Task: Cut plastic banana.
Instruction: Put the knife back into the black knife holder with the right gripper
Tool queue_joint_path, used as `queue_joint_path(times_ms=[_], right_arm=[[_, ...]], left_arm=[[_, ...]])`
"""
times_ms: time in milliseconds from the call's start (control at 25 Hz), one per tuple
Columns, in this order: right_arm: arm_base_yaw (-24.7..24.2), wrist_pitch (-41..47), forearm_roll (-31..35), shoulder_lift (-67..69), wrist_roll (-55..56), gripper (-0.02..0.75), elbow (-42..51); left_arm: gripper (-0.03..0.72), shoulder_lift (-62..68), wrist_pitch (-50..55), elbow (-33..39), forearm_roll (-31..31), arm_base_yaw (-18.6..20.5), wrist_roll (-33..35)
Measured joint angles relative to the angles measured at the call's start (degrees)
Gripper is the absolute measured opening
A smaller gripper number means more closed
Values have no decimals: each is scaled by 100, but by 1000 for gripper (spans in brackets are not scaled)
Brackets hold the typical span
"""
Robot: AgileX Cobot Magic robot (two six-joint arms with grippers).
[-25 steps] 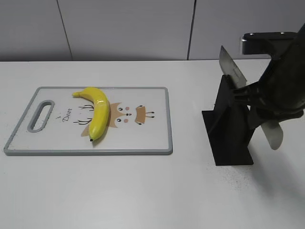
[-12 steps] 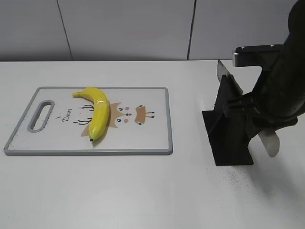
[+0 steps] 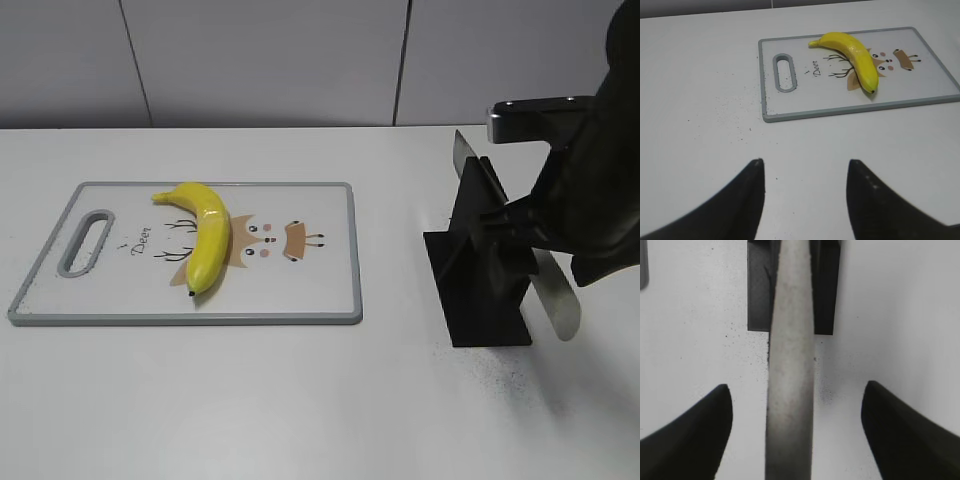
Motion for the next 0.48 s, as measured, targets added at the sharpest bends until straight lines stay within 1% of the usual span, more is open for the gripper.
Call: queue_joint_path(times_ms=[80, 160, 280, 480], right_arm=[[0, 0, 5, -80, -62, 637, -33], [0, 13, 18, -219, -139, 645, -136], [0, 41, 80, -586, -325, 646, -282], [0, 226, 137, -1641, -694, 639, -299]], left_arm=[[516, 0, 0, 0, 0, 0, 0], [516, 0, 0, 0, 0, 0, 0], [516, 0, 0, 0, 0, 0, 0], [516, 0, 0, 0, 0, 0, 0]])
